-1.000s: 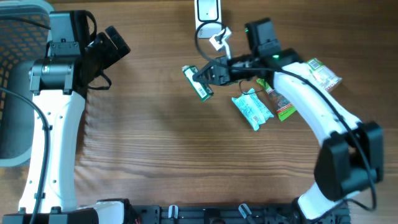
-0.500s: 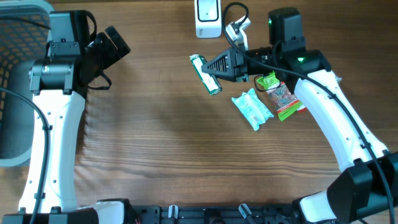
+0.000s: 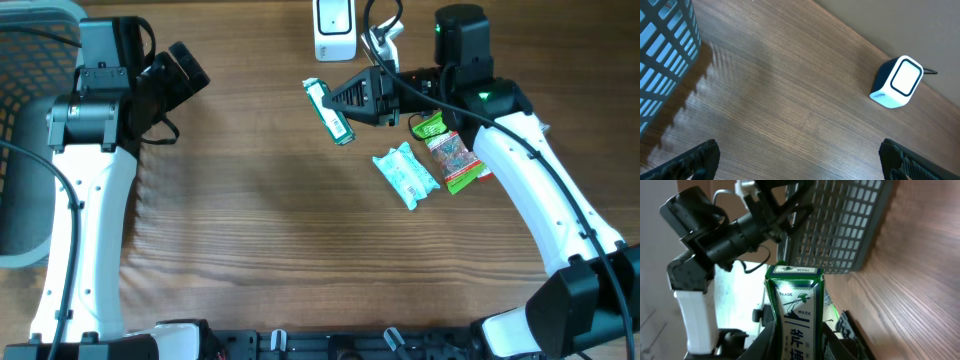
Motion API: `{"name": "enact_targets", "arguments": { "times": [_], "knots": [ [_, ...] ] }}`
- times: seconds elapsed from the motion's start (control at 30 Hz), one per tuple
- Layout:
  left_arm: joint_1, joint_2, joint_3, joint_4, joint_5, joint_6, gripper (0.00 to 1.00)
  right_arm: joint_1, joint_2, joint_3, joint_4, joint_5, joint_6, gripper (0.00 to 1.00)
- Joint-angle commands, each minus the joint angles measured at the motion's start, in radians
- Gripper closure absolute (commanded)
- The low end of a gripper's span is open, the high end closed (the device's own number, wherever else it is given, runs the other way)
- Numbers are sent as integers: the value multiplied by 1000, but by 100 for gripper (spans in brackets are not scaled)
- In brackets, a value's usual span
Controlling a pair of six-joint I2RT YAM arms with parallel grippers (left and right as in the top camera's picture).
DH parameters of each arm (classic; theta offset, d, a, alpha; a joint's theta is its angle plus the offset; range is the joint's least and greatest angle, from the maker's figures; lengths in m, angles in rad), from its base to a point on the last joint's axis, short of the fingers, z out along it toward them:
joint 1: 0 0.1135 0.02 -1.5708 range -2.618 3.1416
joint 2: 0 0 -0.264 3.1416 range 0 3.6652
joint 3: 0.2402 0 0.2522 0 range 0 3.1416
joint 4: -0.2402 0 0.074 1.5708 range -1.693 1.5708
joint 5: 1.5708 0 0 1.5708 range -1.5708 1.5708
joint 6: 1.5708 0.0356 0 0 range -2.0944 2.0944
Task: Scan the item barcode
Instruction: 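Lift the green box and hold it at the white scanner, then lower the green box onto the table center and release it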
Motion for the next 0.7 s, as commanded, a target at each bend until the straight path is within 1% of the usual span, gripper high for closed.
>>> {"name": "enact_targets", "arguments": {
  "times": [0.0,0.1,0.23,0.33,0.4,0.47,0.53,0.6,0.67],
  "knots": [
    [5,-18,15,2,4,19,0,21,-16,1,-55,170,-130,82],
    [5,-18,15,2,4,19,0,60,-15,0,-140,406,-233,83],
    [5,-18,15,2,4,19,0,145,-14,0,-215,781,-330,82],
    [5,-18,15,2,4,19,0,221,-11,0,-233,1006,-357,81],
    [5,-18,15,2,4,19,0,280,-5,0,-234,1147,-352,78],
    [5,-18,15,2,4,19,0,328,5,0,-236,1264,-339,78],
    [5,-18,15,2,4,19,0,375,32,0,-246,1389,-257,78],
    [5,-18,15,2,4,19,0,401,65,0,-258,1448,-188,78],
    [5,-18,15,2,4,19,0,414,105,0,-266,1458,-129,78]
  ]
}}
